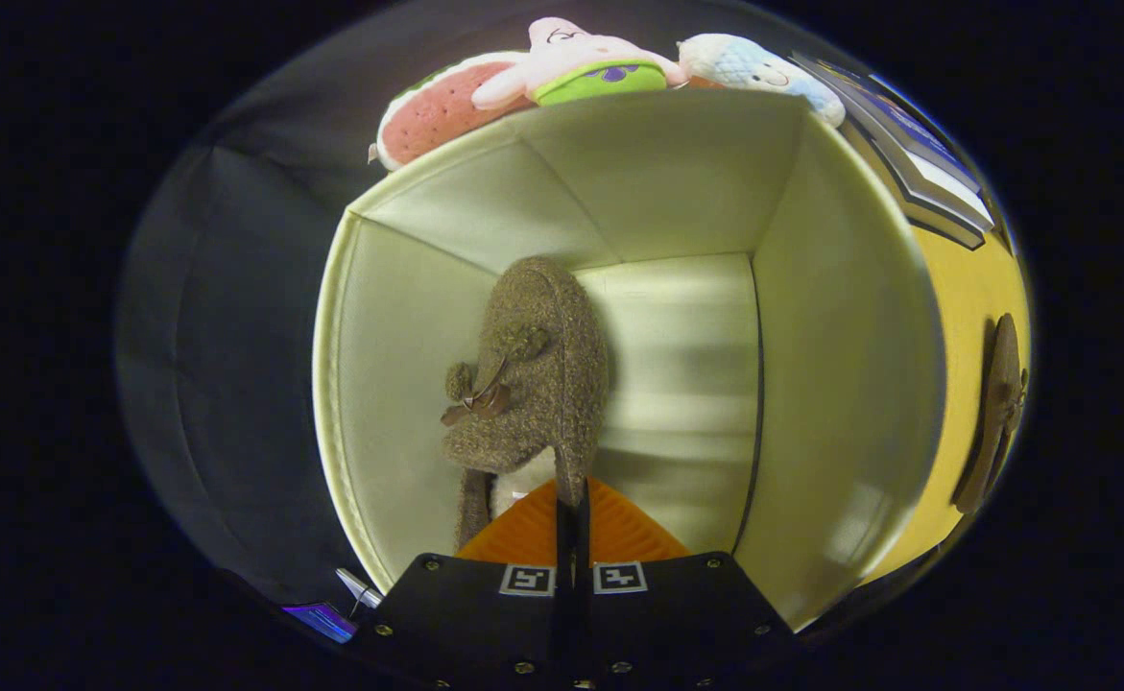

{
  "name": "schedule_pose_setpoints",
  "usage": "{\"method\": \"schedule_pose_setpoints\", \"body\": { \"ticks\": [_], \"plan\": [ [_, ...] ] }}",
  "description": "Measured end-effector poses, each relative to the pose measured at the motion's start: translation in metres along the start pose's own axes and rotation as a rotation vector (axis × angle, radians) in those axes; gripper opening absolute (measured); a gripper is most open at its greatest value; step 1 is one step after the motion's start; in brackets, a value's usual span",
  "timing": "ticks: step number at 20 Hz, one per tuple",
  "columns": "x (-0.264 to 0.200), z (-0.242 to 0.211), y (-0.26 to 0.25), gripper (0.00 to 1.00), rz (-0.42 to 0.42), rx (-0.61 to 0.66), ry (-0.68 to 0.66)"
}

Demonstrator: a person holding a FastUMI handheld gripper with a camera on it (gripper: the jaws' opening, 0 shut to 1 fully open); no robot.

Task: Open the storage box then place both shoes into the box .Put the left shoe in first, then the right shoe, with the right side of both shoes facing outward in a uniform manner.

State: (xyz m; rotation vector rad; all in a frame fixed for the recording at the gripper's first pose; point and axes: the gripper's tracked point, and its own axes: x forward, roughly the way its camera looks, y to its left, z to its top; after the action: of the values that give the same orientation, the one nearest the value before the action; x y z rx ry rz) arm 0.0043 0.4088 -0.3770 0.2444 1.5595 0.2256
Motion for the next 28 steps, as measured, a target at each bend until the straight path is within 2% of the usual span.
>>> {"method": "schedule_pose_setpoints", "body": {
  "ticks": [4, 6, 8, 9, 11, 14, 17, 19, 22, 28],
  "plan": [
    [0.012, 0.010, -0.016, 0.01, -0.093, -0.080, -0.032],
    [0.010, 0.007, -0.014, 0.02, -0.087, -0.126, -0.024],
    [0.005, 0.009, -0.009, 0.13, -0.061, -0.161, -0.038],
    [0.000, 0.012, -0.010, 0.32, -0.069, -0.189, -0.059],
    [-0.021, 0.021, -0.006, 0.46, -0.057, -0.254, -0.120],
    [-0.067, 0.022, 0.003, 0.46, 0.030, -0.311, -0.173],
    [-0.119, 0.024, -0.016, 0.46, 0.067, -0.379, -0.237],
    [-0.148, 0.024, -0.044, 0.46, 0.055, -0.388, -0.271],
    [-0.179, 0.026, -0.085, 0.46, 0.045, -0.335, -0.300],
    [-0.205, 0.023, -0.165, 0.46, 0.007, -0.224, -0.331]
  ]
}}
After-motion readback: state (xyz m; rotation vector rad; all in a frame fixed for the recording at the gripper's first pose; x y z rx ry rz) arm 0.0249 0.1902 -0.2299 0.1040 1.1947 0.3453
